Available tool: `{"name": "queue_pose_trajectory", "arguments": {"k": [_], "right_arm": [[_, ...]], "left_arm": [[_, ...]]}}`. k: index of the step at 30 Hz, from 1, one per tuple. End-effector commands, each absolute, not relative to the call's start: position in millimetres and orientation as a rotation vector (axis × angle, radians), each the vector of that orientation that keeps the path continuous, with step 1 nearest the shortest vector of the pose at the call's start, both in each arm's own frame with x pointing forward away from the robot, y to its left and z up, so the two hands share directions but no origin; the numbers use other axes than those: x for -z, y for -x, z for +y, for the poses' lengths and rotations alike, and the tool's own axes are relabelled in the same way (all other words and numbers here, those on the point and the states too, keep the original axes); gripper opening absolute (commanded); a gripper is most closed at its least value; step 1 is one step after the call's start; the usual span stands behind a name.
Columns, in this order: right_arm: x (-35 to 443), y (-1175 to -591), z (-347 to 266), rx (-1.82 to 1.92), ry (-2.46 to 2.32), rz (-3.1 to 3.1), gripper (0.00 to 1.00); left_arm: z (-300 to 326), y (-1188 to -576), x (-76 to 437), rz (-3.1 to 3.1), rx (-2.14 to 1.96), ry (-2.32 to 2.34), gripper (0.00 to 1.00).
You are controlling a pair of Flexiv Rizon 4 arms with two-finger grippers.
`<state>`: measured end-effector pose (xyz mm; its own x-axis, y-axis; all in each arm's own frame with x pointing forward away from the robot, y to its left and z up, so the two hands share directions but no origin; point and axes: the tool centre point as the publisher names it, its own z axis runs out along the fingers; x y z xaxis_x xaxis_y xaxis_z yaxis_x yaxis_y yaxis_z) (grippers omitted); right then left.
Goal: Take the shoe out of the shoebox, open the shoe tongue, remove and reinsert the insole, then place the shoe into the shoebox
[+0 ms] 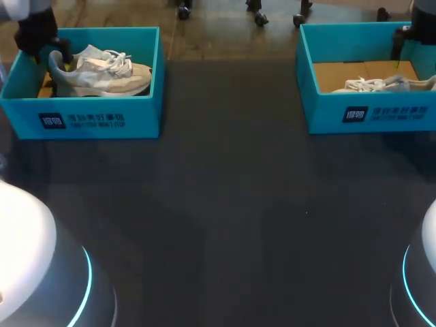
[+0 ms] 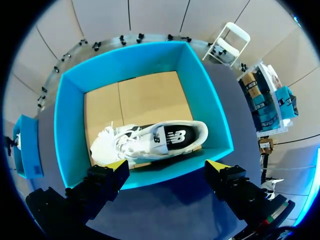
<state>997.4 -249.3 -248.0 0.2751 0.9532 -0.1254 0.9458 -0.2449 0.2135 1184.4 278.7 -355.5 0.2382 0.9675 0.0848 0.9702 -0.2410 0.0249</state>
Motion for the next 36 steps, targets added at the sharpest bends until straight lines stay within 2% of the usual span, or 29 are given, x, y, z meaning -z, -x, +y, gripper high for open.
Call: {"name": "queue_pose_trajectory", "arguments": {"k": [1,4,5,8,10,14,15,16,19,23,25,26,36], "right_arm": [[247.7,-996.5,-249.2,-0.045,-2.299,1.754,1.0],[247.7,-996.5,-249.2,-0.045,-2.299,1.754,1.0],[247.7,-996.5,-249.2,-0.045,-2.299,1.754,1.0],[247.7,-996.5,-249.2,-0.045,-2.299,1.754,1.0],[247.7,-996.5,-249.2,-0.045,-2.299,1.754,1.0],[247.7,-996.5,-249.2,-0.045,-2.299,1.754,1.0],[247.7,-996.5,-249.2,-0.045,-2.299,1.754,1.0],[247.7,-996.5,-249.2,-0.045,-2.299,1.754,1.0],[247.7,-996.5,-249.2,-0.045,-2.299,1.754,1.0],[247.7,-996.5,-249.2,-0.045,-2.299,1.754,1.0],[247.7,-996.5,-249.2,-0.045,-2.299,1.754,1.0],[247.7,-996.5,-249.2,-0.045,-2.299,1.754,1.0],[247.7,-996.5,-249.2,-0.045,-2.299,1.754,1.0]], "left_arm": [[280.7,-1194.2,368.6,-1.907,0.062,2.43,1.0],[282.1,-1193.1,377.0,-1.899,0.042,2.425,0.98],[282.5,-1192.8,379.3,-1.9,0.049,2.412,0.91],[282.7,-1190.5,380.7,-1.898,0.036,2.415,0.82],[282.6,-1188.4,380.8,-1.901,0.028,2.426,0.71],[282.2,-1187.5,383.8,-1.899,0.033,2.42,0.72],[282.4,-1187.9,384.7,-1.897,0.033,2.419,0.69],[282.5,-1188.1,385.2,-1.895,0.036,2.418,0.54],[282.9,-1188.7,385.9,-1.888,0.048,2.417,0.4],[283.8,-1189.5,383.5,-1.876,0.06,2.424,0.28],[284.1,-1190.1,381.7,-1.874,0.067,2.426,0.05],[284.3,-1190.5,380.7,-1.874,0.068,2.428,0.0],[292.3,-1189.3,348.8,-1.841,0.114,2.463,0.0]]}}
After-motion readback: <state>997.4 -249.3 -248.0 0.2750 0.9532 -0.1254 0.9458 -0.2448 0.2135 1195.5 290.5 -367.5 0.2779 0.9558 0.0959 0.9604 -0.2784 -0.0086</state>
